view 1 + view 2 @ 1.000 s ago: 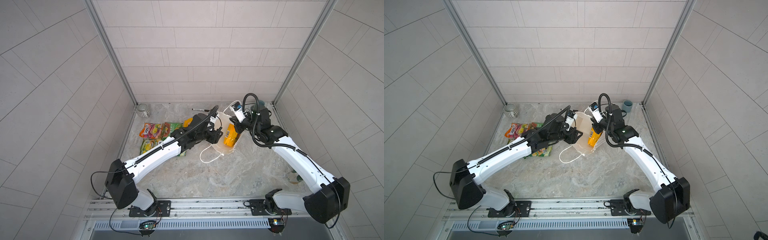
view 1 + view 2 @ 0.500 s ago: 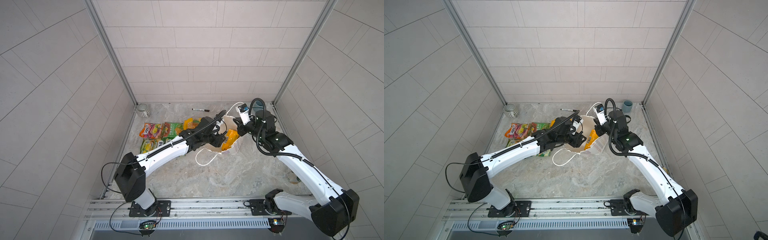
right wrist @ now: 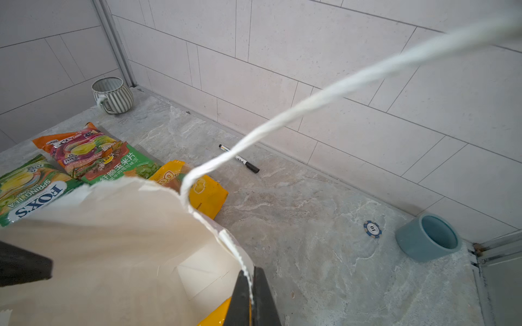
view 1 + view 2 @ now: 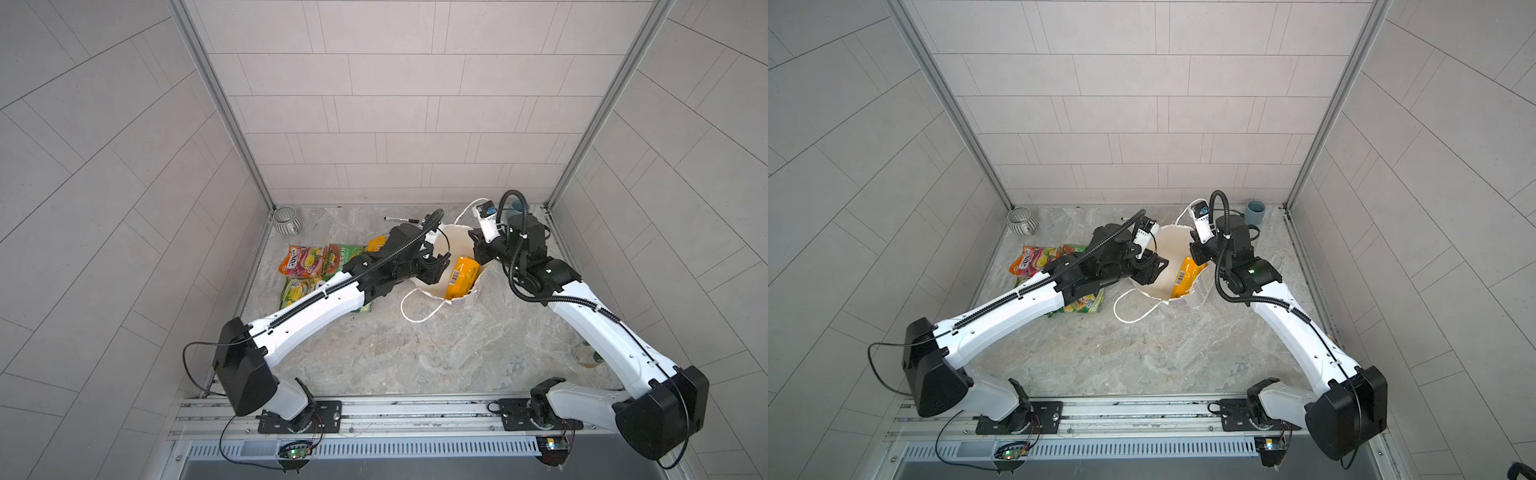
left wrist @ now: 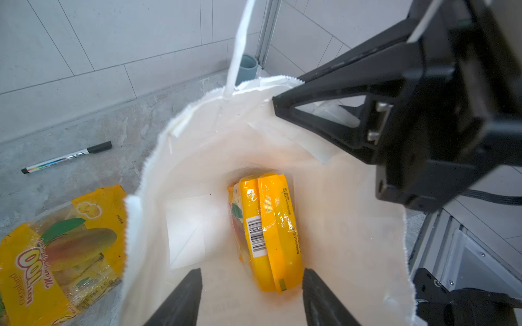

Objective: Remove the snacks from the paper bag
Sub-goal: 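Lower the left gripper into the bag toward the second yellow pack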

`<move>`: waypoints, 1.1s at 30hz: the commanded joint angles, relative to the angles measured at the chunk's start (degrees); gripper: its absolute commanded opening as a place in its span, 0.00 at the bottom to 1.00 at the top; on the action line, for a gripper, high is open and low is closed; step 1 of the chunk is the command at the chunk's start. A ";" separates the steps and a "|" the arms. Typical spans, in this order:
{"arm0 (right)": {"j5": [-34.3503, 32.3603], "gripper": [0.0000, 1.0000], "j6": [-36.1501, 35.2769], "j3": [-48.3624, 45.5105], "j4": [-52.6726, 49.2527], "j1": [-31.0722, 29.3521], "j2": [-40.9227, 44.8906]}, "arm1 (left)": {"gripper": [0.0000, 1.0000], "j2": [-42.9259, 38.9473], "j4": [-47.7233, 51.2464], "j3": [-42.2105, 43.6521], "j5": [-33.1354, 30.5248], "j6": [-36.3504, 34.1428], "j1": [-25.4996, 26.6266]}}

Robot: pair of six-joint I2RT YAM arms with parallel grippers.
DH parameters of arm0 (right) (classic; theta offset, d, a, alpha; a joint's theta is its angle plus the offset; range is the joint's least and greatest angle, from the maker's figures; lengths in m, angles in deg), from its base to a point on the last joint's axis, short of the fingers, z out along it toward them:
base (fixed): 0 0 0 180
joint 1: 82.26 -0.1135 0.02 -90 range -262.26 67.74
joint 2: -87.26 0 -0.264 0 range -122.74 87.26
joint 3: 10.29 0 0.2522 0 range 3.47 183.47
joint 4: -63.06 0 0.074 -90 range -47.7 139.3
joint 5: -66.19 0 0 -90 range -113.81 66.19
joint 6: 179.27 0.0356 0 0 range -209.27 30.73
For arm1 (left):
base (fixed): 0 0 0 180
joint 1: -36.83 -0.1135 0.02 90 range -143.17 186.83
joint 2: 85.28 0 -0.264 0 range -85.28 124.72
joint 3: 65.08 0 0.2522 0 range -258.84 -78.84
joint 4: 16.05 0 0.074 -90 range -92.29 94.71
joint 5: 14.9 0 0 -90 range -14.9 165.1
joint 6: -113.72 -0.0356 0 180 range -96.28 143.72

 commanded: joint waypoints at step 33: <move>-9.22 0.00 -7.72 -2.62 3.87 -5.87 -1.58 | 0.62 -4.09 -5.71 12.33 -2.61 -0.33 -1.87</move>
